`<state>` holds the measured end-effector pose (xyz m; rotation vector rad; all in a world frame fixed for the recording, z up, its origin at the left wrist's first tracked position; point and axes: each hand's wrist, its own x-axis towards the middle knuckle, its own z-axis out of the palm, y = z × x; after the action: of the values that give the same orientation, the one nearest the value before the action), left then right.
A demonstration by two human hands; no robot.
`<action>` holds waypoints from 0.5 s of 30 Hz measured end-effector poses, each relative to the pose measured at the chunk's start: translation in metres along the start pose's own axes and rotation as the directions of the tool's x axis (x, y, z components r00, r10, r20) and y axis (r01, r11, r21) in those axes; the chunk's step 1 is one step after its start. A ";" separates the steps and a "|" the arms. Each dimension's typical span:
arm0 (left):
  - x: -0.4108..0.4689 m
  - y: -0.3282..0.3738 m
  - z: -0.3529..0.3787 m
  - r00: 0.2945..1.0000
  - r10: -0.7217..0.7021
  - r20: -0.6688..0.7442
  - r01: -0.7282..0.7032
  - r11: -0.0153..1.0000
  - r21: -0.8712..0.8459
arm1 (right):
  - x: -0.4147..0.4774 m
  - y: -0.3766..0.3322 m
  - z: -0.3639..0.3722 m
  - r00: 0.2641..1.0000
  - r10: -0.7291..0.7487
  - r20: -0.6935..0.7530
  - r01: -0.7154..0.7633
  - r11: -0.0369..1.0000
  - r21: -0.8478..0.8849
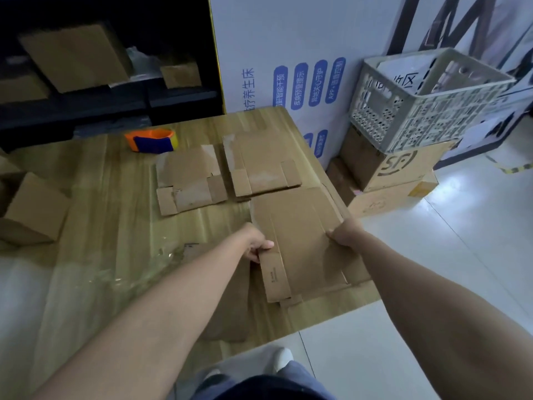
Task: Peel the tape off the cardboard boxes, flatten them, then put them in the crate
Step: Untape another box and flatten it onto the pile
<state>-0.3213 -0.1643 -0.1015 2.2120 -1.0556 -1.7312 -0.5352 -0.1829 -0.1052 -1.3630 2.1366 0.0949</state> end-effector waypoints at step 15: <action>0.036 0.005 0.030 0.994 -0.016 -0.112 0.013 1.000 -0.029 | 0.051 0.000 -0.011 0.983 0.048 0.177 -0.017 0.985 -0.171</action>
<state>-0.3474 -0.1808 -0.1378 2.2756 -0.9863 -1.5958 -0.5550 -0.2283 -0.1222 -1.3579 2.0352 0.4069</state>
